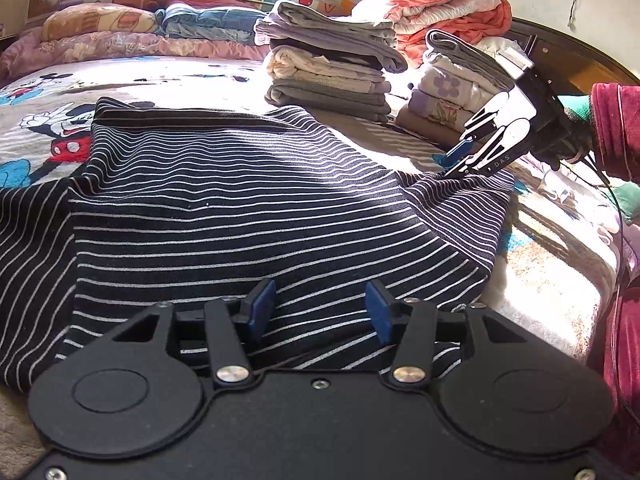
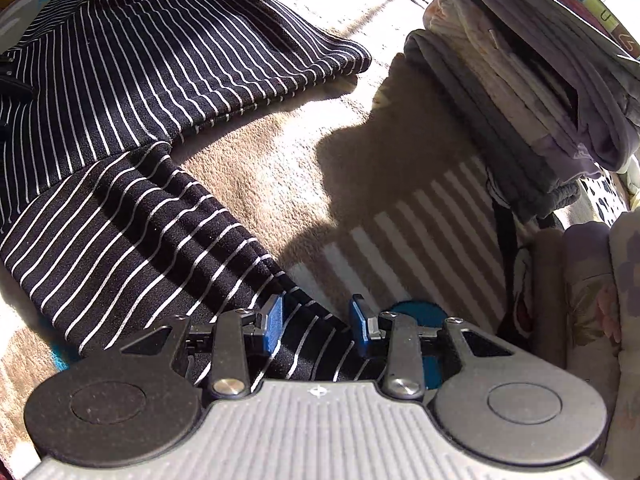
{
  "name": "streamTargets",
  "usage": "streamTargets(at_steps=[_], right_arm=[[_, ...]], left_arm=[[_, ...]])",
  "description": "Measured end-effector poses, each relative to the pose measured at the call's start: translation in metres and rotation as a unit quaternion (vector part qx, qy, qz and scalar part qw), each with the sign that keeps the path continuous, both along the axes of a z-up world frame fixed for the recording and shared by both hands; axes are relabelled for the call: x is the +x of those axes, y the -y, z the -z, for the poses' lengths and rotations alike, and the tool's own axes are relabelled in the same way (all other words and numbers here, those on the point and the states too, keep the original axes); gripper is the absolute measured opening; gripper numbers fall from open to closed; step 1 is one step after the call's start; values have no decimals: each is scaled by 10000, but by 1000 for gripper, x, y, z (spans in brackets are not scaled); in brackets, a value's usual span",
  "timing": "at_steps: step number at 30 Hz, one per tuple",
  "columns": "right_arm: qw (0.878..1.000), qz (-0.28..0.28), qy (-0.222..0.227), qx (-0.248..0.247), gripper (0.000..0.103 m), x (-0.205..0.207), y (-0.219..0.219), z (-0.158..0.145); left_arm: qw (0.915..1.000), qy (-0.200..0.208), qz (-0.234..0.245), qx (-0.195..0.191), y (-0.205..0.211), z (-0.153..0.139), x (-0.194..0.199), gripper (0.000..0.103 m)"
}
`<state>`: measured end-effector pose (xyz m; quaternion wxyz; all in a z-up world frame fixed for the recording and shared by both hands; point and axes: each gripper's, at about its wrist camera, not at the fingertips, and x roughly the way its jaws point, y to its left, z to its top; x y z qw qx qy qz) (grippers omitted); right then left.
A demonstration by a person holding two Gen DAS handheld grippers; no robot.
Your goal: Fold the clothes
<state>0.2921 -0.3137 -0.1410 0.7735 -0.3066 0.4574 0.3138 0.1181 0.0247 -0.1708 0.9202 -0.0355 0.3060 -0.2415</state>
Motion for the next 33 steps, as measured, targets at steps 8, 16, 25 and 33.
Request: streamTargets(at_steps=[8, 16, 25, 33], right_arm=[[9964, 416, 332, 653, 7, -5, 15, -19], [9917, 931, 832, 312, 25, -15, 1, -7], [9877, 387, 824, 1272, 21, -58, -54, -26], [9886, 368, 463, 1383, 22, -40, -75, -9]], left_arm=[[10000, 21, 0, -1, 0, 1, 0, 49], [10000, 38, -2, -12, 0, 1, -1, 49], [10000, 56, -6, 3, -1, 1, -2, 49], [10000, 50, -6, 5, -1, 1, -2, 49]])
